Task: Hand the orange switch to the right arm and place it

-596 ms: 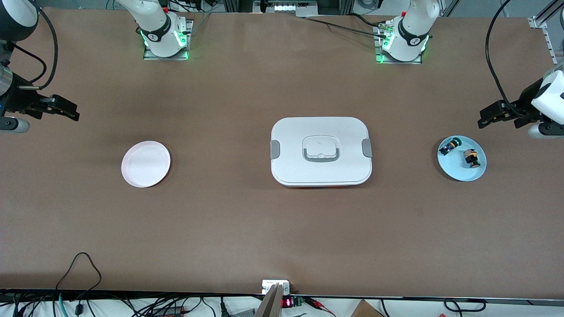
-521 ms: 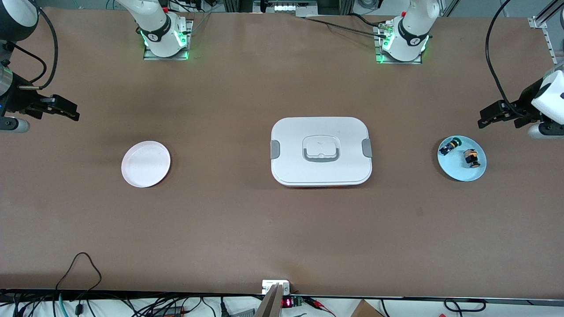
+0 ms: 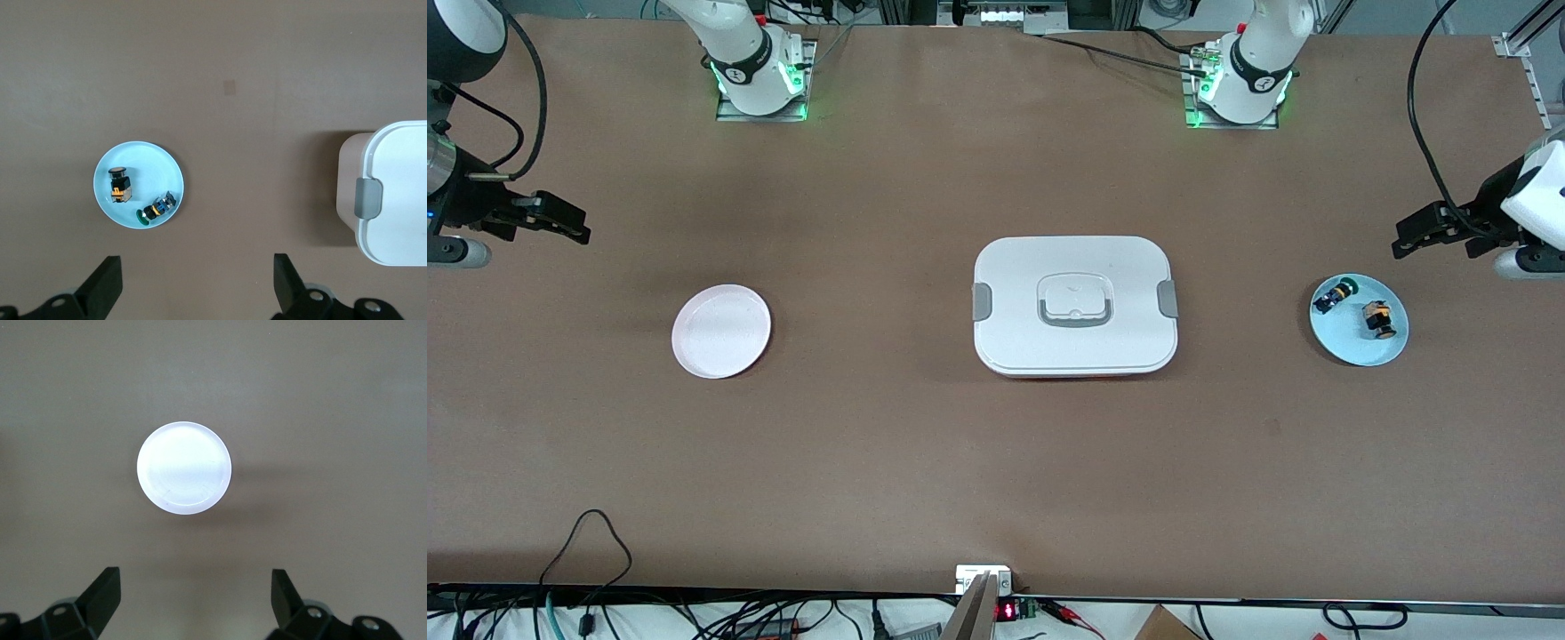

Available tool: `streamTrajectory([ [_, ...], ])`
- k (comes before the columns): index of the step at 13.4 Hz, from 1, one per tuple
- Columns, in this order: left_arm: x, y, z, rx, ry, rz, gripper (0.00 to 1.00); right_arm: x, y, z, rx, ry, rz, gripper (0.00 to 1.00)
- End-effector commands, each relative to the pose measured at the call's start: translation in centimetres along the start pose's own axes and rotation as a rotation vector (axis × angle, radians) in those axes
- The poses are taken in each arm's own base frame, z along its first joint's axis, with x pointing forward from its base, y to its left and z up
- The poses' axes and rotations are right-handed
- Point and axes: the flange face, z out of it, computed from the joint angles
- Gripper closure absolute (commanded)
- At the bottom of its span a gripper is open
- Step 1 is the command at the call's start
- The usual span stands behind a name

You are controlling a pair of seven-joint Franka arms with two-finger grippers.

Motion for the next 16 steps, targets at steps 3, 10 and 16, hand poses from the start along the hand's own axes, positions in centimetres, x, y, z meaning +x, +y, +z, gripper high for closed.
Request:
streamTrajectory([
  [3,1.4,-5.5,8.1,-0.042,-0.066,0.292,0.00,-0.3,-0.6,-0.2,0.012,-0.005,-0.011,0.00],
  [10,1.6,-14.3,24.1,-0.051,-0.117,1.025,0.00,-0.1,-1.1,-0.3,0.012,0.003,-0.020,0.00],
  [16,-1.1,-17.4,32.7,0.014,-0.031,1.502,0.00,0.0,-1.2,0.1,0.011,-0.009,-0.022,0.00],
])
